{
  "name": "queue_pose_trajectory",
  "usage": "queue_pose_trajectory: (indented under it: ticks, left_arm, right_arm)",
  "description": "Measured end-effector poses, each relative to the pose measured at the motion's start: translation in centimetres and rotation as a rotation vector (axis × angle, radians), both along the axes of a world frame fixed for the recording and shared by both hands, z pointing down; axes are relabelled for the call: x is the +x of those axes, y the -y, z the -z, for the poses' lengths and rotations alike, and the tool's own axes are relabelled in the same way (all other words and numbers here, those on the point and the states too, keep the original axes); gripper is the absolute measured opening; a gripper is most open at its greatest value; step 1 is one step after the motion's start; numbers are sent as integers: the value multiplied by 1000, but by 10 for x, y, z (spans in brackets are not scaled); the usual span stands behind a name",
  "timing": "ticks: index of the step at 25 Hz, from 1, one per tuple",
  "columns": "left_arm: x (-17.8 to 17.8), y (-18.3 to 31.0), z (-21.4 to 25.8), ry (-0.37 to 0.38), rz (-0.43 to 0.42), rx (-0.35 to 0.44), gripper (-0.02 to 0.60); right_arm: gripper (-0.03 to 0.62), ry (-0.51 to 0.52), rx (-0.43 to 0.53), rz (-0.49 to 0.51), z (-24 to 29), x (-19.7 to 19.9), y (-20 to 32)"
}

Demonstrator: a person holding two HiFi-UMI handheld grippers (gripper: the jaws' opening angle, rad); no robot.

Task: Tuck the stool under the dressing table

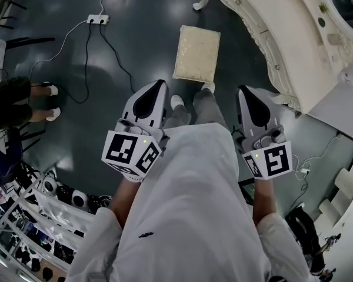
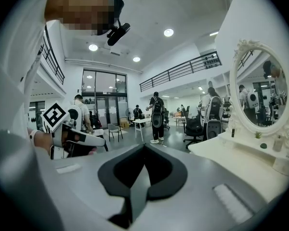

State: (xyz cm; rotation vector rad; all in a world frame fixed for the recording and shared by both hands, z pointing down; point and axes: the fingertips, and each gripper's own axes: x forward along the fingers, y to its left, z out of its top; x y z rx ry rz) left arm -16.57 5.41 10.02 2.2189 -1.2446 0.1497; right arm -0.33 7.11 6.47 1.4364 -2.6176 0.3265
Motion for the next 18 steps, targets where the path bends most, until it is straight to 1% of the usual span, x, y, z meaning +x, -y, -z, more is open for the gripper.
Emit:
queue_pose_trajectory:
  ticks: [6, 9, 13, 16, 18]
  left_arm:
    - [14, -2, -19, 17, 3, -44, 8]
    - [19, -3, -25, 23, 3, -58, 8]
    - [16, -3, -42, 24, 26, -115, 8]
    - [12, 1, -60, 56, 36, -157, 9]
    - [12, 2, -71, 79, 39, -169, 9]
  right_arm:
    - [11, -23, 24, 44, -6, 3, 1]
    - [11, -25, 13, 52, -13, 7, 0]
    - [11, -37, -13, 64, -28, 8, 5]
    - [11, -3, -23, 61, -40, 10, 9]
    - [11, 26, -37, 62, -48, 10, 12]
